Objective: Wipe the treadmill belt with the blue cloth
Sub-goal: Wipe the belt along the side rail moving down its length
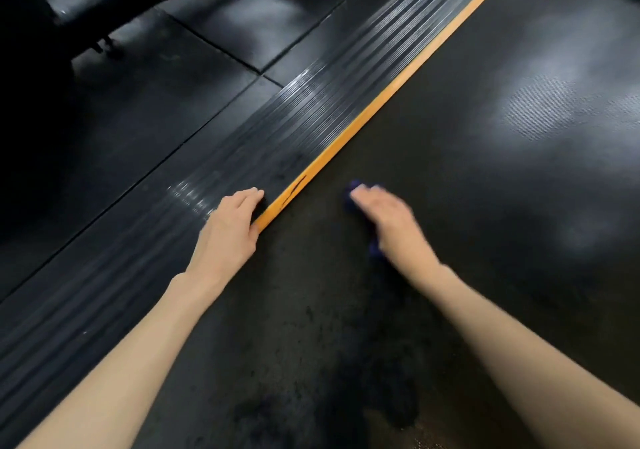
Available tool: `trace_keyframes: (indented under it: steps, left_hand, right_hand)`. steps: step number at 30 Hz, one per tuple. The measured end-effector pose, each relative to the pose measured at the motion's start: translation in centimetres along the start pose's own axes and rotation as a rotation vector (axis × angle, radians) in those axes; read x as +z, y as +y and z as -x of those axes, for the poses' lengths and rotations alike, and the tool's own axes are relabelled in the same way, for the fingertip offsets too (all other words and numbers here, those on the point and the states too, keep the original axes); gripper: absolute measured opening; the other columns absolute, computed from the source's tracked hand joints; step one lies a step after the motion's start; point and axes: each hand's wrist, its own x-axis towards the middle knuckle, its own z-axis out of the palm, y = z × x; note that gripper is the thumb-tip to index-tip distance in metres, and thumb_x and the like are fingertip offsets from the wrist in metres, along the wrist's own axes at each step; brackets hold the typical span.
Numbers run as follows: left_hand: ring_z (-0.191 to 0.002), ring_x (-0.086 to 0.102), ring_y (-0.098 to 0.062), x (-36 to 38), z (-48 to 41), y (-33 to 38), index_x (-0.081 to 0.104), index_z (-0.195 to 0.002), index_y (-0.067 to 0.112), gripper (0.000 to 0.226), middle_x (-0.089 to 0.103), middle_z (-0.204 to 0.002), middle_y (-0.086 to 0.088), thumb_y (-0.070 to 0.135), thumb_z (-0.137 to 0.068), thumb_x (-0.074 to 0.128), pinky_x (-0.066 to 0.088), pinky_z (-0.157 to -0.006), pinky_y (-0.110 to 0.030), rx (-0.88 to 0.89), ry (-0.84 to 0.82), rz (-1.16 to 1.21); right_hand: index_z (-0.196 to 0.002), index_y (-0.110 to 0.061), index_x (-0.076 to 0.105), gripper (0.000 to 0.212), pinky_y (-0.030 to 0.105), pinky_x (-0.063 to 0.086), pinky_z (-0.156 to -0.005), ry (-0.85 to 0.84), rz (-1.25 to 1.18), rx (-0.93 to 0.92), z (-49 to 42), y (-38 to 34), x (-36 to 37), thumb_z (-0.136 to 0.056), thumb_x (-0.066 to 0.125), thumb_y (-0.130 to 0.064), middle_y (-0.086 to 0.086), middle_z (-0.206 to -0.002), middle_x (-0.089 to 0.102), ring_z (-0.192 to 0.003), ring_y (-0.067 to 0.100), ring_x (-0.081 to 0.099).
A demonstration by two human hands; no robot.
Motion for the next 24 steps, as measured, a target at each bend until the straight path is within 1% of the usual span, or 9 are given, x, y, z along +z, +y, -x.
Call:
trace_keyframes:
  steps: [3,4,8,12,14,16,18,20,24]
  left_hand:
    - [-0.137,0.029,-0.02,0.0,0.8,0.0,0.031,-0.144,0.017,0.064,0.026,-0.152,0.003,0.002,-0.087,0.057,0.028,-0.109,-0.031,0.022,-0.1,0.038]
    - [-0.139,0.025,-0.019,-0.2,0.8,0.1,0.028,-0.145,0.018,0.065,0.022,-0.153,0.004,0.001,-0.089,0.055,0.025,-0.11,-0.029,0.017,-0.126,0.049]
    - [-0.142,0.018,-0.017,-0.8,0.2,0.5,0.022,-0.147,0.022,0.068,0.013,-0.156,0.008,-0.003,-0.09,0.048,0.022,-0.11,-0.027,-0.051,-0.194,0.043]
    - [-0.143,0.015,-0.014,-1.3,0.1,0.8,0.02,-0.148,0.024,0.077,0.011,-0.156,0.009,-0.012,-0.085,0.046,0.018,-0.112,-0.026,-0.078,-0.227,0.054]
    - [-0.142,0.018,-0.014,-1.8,0.5,0.8,0.025,-0.146,0.022,0.075,0.01,-0.156,0.009,-0.013,-0.083,0.046,0.023,-0.109,-0.025,-0.063,-0.212,0.08]
    - [-0.138,0.026,-0.013,-2.3,1.4,0.5,0.034,-0.144,0.018,0.068,0.009,-0.156,0.012,-0.011,-0.084,0.048,0.037,-0.099,-0.026,-0.044,-0.126,0.068]
    - [-0.137,0.027,-0.011,-2.8,2.0,-0.1,0.036,-0.143,0.017,0.062,0.012,-0.155,0.012,-0.005,-0.087,0.05,0.039,-0.096,-0.024,-0.03,-0.076,0.024]
    - [-0.14,0.023,-0.011,-2.8,2.3,-0.7,0.032,-0.144,0.02,0.062,0.018,-0.154,0.011,0.0,-0.089,0.053,0.029,-0.108,-0.027,-0.05,-0.159,-0.009]
    - [-0.139,0.025,-0.009,-2.6,1.7,-1.4,0.038,-0.141,0.026,0.063,0.029,-0.149,0.012,0.001,-0.087,0.059,0.019,-0.111,-0.026,-0.136,-0.194,0.067]
  right_hand:
    - [-0.134,0.001,0.047,0.064,0.029,0.021,-0.111,0.254,-0.091,0.583,-2.8,-0.1,0.3,-0.07,0.047,0.004,0.019,-0.137,0.048,-0.131,0.034,0.04]
    - [-0.131,0.003,0.049,0.066,0.033,0.026,-0.109,0.279,-0.122,0.611,-3.4,-2.3,1.2,-0.065,0.046,0.001,0.022,-0.132,0.051,-0.127,0.036,0.044]
    - [-0.121,0.001,0.057,0.077,0.045,0.043,-0.096,-0.061,-0.137,0.052,0.9,-12.9,6.6,-0.045,0.063,0.006,0.021,-0.12,0.059,-0.111,0.041,0.055]
    - [-0.131,-0.008,0.053,0.051,0.037,0.034,-0.106,-0.262,-0.09,-0.374,3.0,-11.5,6.3,-0.081,0.045,-0.004,0.01,-0.137,0.052,-0.127,0.029,0.046]
    - [-0.122,-0.003,0.059,0.043,0.038,0.035,-0.107,-0.175,-0.06,-0.312,0.2,-7.5,4.5,-0.084,0.048,-0.018,0.014,-0.129,0.057,-0.117,0.032,0.055]
    - [-0.119,0.003,0.059,0.061,0.032,0.03,-0.107,-0.006,-0.018,-0.055,-2.0,-3.1,2.4,-0.065,0.067,-0.023,0.019,-0.126,0.058,-0.113,0.036,0.056]
    - [-0.126,0.003,0.054,0.072,0.03,0.026,-0.108,0.127,-0.023,0.255,-2.7,-0.4,0.8,-0.056,0.071,0.0,0.02,-0.133,0.052,-0.124,0.037,0.047]
    - [-0.129,0.001,0.052,0.063,0.031,0.022,-0.111,0.244,-0.026,0.498,-2.8,-1.2,1.7,-0.067,0.053,0.015,0.018,-0.137,0.049,-0.131,0.035,0.041]
    - [-0.114,0.0,0.062,0.064,0.039,0.042,-0.096,0.163,-0.096,0.223,-0.9,-10.8,6.8,-0.052,0.046,0.002,0.017,-0.117,0.062,-0.109,0.037,0.058]
